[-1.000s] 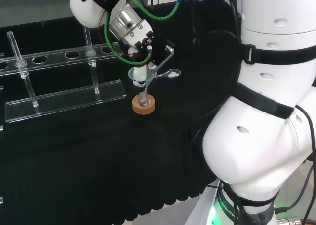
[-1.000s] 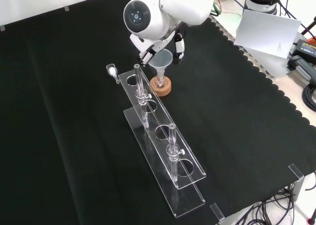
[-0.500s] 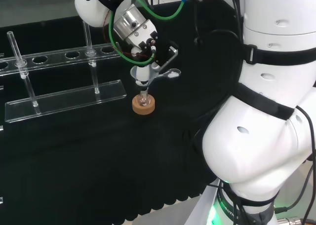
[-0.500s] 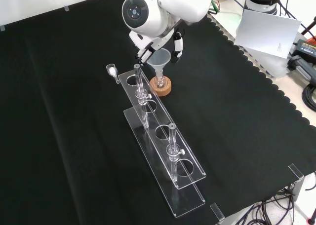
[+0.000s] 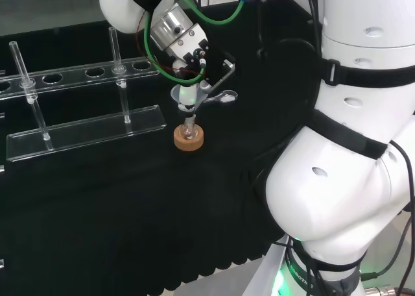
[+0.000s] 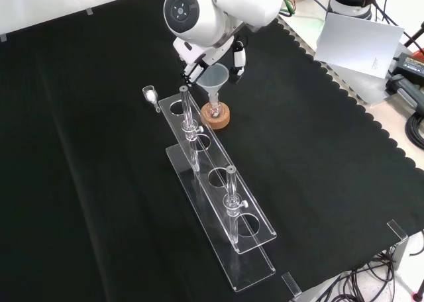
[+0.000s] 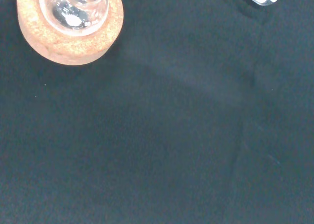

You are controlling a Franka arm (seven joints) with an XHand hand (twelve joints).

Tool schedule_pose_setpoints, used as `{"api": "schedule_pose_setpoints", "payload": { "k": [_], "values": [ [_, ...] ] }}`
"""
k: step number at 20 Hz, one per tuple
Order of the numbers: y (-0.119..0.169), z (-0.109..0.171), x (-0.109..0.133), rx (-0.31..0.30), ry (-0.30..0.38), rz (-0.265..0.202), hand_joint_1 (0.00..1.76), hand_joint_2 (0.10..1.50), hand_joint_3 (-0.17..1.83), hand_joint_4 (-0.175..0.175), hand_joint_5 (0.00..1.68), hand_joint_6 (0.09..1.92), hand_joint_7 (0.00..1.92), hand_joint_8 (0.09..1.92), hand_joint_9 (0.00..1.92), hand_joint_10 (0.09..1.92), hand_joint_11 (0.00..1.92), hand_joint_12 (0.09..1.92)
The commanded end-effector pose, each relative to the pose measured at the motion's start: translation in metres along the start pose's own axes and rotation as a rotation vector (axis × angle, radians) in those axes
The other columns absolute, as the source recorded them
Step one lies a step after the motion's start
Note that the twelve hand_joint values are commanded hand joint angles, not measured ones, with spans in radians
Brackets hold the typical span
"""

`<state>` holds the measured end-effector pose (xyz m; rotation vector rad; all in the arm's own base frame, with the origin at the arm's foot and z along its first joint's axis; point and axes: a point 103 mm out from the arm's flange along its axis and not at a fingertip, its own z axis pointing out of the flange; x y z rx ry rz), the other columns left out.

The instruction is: Place the funnel on the round-bottom flask.

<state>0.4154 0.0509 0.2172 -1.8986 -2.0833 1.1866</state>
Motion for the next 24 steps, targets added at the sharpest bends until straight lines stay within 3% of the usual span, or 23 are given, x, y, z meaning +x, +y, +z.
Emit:
{"api": "schedule_pose_setpoints", "payload": {
  "k": [1, 16, 24],
  "values": [
    [-0.002, 0.006, 0.001, -0.006, 0.006, -0.005, 0.66, 0.69, 0.52, -0.033, 0.35, 0.22, 0.39, 0.74, 0.8, 0.56, 0.64, 1.27],
    [0.0, -0.006, 0.017, 0.0, -0.054, -0.014, 0.65, 0.7, 0.51, -0.033, 0.36, 0.19, 0.38, 0.73, 0.79, 0.56, 0.63, 1.27],
    [0.0, 0.003, 0.009, -0.013, -0.016, 0.003, 0.63, 0.69, 0.48, -0.037, 0.35, 0.13, 0.3, 0.74, 0.7, 0.58, 0.57, 1.3]
  ]
}}
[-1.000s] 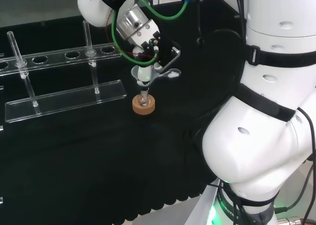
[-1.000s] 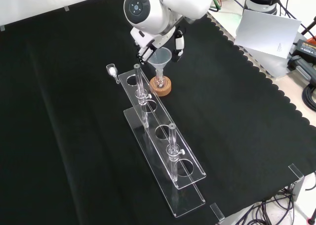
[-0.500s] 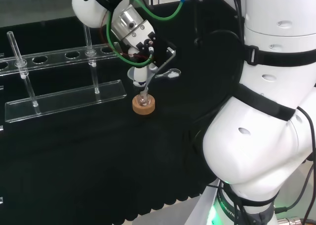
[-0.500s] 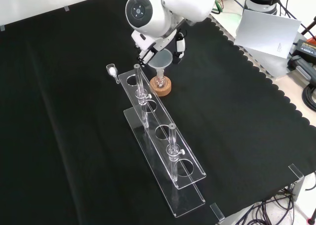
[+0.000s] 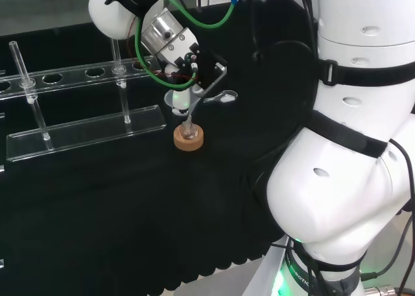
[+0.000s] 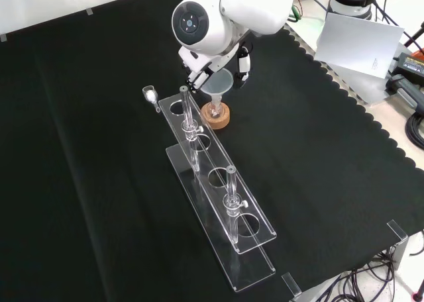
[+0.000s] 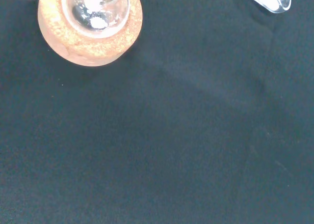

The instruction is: Place the funnel on the round-bottom flask.

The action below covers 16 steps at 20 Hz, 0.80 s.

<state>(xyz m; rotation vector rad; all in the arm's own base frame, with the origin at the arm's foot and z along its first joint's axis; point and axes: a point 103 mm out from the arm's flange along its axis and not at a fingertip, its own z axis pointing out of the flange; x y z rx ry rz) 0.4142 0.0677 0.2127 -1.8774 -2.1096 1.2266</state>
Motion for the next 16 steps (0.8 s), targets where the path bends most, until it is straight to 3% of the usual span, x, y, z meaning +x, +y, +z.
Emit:
{"api": "schedule_pose_setpoints", "payload": {
  "k": [1, 10, 11, 16],
  "values": [
    [-0.001, 0.008, -0.009, -0.011, 0.016, 0.018, 0.63, 0.69, 0.48, -0.037, 0.35, 0.11, 0.28, 0.74, 0.68, 0.59, 0.56, 1.3],
    [-0.006, 0.009, -0.014, -0.025, 0.023, 0.019, 0.6, 0.67, 0.41, -0.039, 0.25, 0.09, 0.05, 0.71, 0.37, 0.69, 0.41, 1.38],
    [-0.008, 0.003, -0.011, -0.025, -0.001, 0.016, 0.59, 0.67, 0.4, -0.039, 0.23, 0.09, 0.03, 0.7, 0.34, 0.71, 0.4, 1.39],
    [-0.015, -0.004, -0.01, -0.035, -0.023, 0.005, 0.54, 0.66, 0.32, -0.03, 0.12, 0.09, 0.0, 0.49, 0.19, 0.78, 0.33, 1.43]
  ]
}}
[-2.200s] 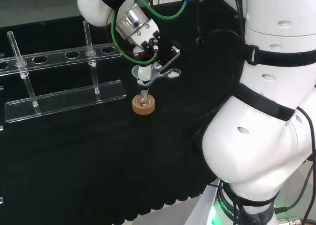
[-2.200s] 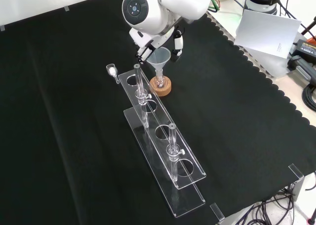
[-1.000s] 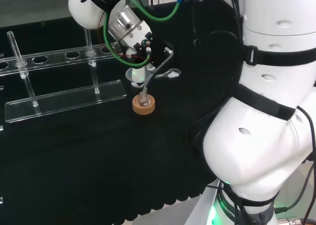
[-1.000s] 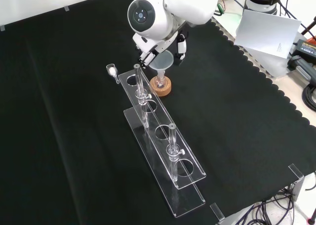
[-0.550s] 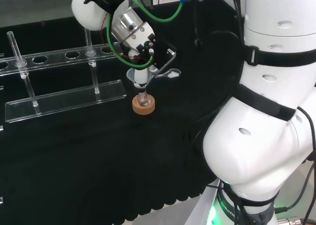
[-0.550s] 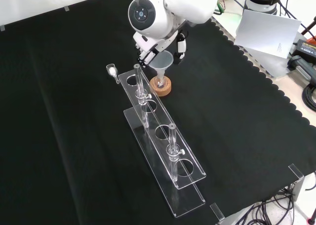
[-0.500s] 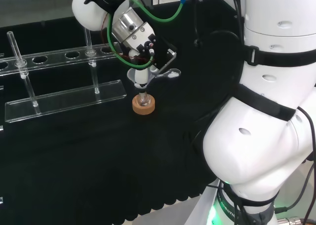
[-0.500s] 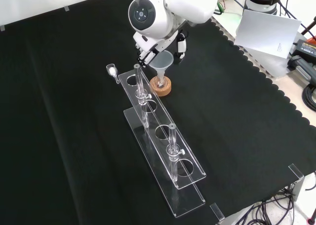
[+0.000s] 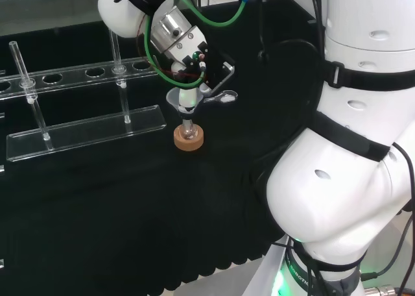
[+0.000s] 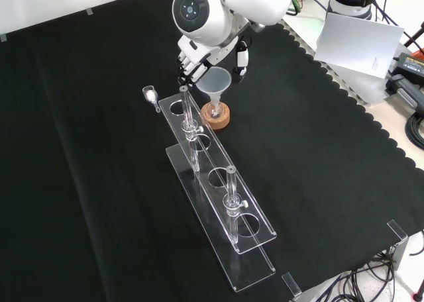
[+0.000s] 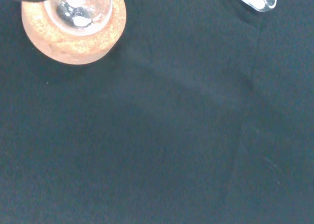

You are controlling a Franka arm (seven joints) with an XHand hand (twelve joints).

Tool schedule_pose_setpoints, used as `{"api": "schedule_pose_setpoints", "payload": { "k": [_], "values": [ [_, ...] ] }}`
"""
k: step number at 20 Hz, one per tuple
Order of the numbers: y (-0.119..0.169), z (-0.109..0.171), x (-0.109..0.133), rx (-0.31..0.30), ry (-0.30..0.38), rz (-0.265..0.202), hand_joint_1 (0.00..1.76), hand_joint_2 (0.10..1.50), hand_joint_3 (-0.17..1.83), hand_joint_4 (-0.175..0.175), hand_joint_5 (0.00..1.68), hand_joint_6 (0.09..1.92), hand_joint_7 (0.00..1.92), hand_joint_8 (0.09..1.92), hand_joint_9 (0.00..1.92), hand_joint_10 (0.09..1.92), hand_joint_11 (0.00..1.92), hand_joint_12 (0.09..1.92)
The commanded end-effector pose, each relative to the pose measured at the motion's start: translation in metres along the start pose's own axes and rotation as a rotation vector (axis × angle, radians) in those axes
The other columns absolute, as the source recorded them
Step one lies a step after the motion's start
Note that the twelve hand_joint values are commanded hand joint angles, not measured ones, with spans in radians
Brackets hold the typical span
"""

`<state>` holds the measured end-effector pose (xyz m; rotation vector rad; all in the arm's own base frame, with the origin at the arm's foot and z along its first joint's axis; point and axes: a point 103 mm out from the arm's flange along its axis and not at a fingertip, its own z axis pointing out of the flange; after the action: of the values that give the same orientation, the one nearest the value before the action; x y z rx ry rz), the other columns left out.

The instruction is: Place the funnel on the round-bottom flask.

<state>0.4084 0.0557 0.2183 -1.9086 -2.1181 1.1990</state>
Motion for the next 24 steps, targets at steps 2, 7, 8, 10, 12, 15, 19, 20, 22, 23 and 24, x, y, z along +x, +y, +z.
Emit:
{"api": "schedule_pose_setpoints", "payload": {
  "k": [2, 7, 8, 10, 12, 15, 19, 20, 22, 23, 24],
  "values": [
    [-0.01, -0.009, -0.001, -0.004, 0.0, -0.026, 0.51, 0.66, 0.29, -0.026, 0.09, 0.09, 0.0, 0.41, 0.14, 0.81, 0.31, 1.45],
    [-0.011, -0.009, -0.005, -0.021, -0.013, 0.003, 0.43, 0.65, 0.2, -0.019, 0.04, 0.09, 0.0, 0.2, 0.06, 0.85, 0.27, 1.48],
    [-0.011, -0.009, -0.005, -0.029, -0.007, 0.005, 0.42, 0.65, 0.19, -0.019, 0.04, 0.09, 0.0, 0.19, 0.05, 0.86, 0.26, 1.48],
    [-0.011, -0.01, -0.005, -0.066, 0.015, 0.012, 0.4, 0.65, 0.17, -0.018, 0.03, 0.09, 0.0, 0.19, 0.04, 0.87, 0.26, 1.48],
    [-0.041, -0.013, -0.016, -0.147, 0.1, 0.009, 0.38, 0.65, 0.14, -0.019, 0.04, 0.09, 0.0, 0.25, 0.06, 0.87, 0.26, 1.49],
    [-0.064, -0.01, -0.036, -0.192, 0.163, 0.014, 0.35, 0.66, 0.1, -0.025, 0.09, 0.09, 0.0, 0.41, 0.12, 0.85, 0.28, 1.49],
    [-0.082, -0.008, -0.058, -0.274, 0.261, 0.018, 0.38, 0.69, 0.08, -0.033, 0.17, 0.09, 0.08, 0.62, 0.29, 0.76, 0.3, 1.48],
    [-0.084, -0.004, -0.064, -0.286, 0.281, 0.022, 0.39, 0.7, 0.08, -0.035, 0.19, 0.09, 0.09, 0.65, 0.32, 0.75, 0.31, 1.47],
    [-0.087, 0.002, -0.076, -0.309, 0.331, 0.035, 0.42, 0.71, 0.08, -0.037, 0.22, 0.09, 0.13, 0.68, 0.38, 0.73, 0.32, 1.46],
    [-0.087, 0.003, -0.08, -0.315, 0.346, 0.038, 0.43, 0.71, 0.08, -0.037, 0.24, 0.09, 0.14, 0.68, 0.4, 0.72, 0.33, 1.46],
    [-0.087, 0.004, -0.082, -0.321, 0.356, 0.039, 0.43, 0.72, 0.08, -0.037, 0.24, 0.09, 0.15, 0.69, 0.41, 0.72, 0.33, 1.46]
  ]
}}
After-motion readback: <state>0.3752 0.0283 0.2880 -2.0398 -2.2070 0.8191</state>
